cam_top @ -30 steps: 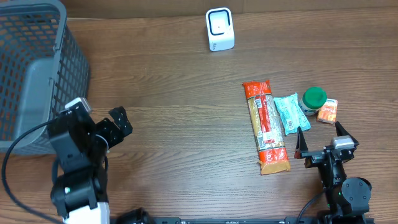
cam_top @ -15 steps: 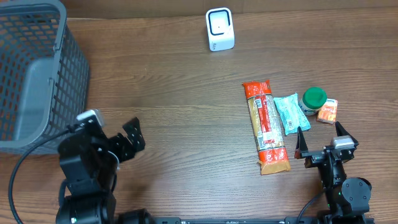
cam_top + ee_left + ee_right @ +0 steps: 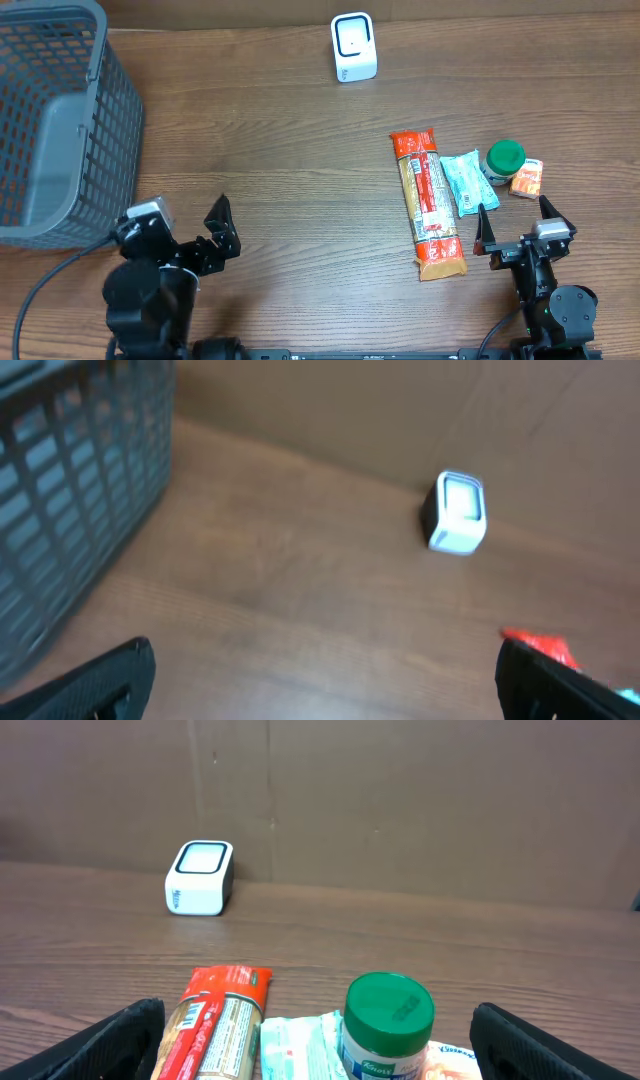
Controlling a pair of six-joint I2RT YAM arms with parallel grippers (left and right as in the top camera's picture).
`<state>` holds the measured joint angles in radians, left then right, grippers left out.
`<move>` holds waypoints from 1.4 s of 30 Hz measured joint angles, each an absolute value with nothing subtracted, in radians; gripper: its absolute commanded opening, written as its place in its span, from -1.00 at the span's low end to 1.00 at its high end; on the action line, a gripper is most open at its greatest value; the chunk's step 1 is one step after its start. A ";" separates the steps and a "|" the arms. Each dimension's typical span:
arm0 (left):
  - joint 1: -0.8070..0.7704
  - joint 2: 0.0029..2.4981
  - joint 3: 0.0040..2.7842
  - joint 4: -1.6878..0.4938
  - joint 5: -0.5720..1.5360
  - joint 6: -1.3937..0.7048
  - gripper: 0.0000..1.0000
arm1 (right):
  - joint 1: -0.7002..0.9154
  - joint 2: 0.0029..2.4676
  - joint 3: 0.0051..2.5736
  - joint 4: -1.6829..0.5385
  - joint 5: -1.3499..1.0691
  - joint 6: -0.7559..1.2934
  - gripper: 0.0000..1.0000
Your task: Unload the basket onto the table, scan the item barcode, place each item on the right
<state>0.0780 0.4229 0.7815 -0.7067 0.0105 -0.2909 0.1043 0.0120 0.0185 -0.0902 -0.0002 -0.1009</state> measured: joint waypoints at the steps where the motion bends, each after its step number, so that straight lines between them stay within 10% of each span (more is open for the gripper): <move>1: 0.078 0.403 0.756 -0.669 0.010 -0.293 0.99 | 0.104 0.012 0.019 -0.089 0.000 -0.101 1.00; 20: 0.065 0.018 0.213 0.183 0.093 -0.316 1.00 | 0.104 0.012 0.019 -0.090 0.000 -0.101 1.00; 42: 0.051 0.016 0.012 0.083 0.019 -0.316 1.00 | 0.104 0.012 0.019 -0.090 0.000 -0.101 1.00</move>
